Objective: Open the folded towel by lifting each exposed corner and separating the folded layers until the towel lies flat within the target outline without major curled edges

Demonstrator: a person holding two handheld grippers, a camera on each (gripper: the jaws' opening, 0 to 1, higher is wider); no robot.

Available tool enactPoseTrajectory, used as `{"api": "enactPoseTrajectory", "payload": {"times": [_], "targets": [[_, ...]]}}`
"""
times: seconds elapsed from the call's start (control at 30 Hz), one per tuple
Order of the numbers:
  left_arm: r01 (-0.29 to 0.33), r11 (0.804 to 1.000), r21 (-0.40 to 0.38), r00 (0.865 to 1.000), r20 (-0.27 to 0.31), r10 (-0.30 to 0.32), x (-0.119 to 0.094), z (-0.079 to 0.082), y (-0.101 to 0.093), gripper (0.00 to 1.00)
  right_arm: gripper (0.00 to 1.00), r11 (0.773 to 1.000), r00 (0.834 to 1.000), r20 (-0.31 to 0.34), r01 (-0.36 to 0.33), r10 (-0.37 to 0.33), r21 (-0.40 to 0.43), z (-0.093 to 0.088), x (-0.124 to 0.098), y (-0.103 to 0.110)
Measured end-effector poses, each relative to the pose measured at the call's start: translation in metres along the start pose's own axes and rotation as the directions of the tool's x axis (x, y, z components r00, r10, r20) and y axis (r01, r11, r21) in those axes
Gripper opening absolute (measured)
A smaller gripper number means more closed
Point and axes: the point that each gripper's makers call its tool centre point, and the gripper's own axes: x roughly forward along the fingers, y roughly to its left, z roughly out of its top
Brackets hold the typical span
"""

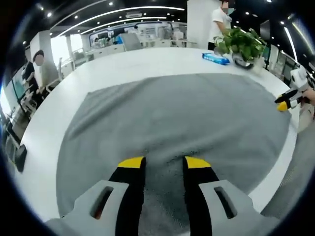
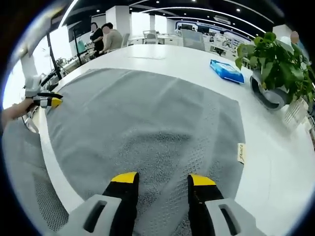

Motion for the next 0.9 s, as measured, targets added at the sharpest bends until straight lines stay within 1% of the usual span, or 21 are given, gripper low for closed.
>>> {"api": "enactPoseTrajectory", "payload": {"times": [0.17, 0.3, 0.7, 0.9], "targets": [[0.01, 1.0, 0.007, 1.0, -0.012, -0.01, 0.014, 0.011, 0.009, 0.3, 0.38, 1.0, 1.0, 0.011, 0.004, -0.004, 0.003, 0.009, 0.007, -0.001], [0.013, 1.0, 0.01, 1.0, -0.018, -0.013, 0.021, 0.016, 0.012, 0.3, 0.38, 1.0, 1.0, 0.016, 0.004, -0.004, 0.002, 0.015, 0.012, -0.004], [0.011, 1.0, 0.003, 1.0, -0.005, -0.011, 0.034, 0.026, 0.019, 0.3, 0.38, 1.0, 0.999, 0.038, 0.005, -0.005, 0.002, 0.03, 0.024, -0.011], [0.009, 1.0, -0.003, 1.0, -0.001, -0.009, 0.037, 0.028, 0.021, 0.3, 0.38, 1.0, 0.999, 0.046, 0.004, -0.005, 0.001, 0.033, 0.026, -0.013]]}}
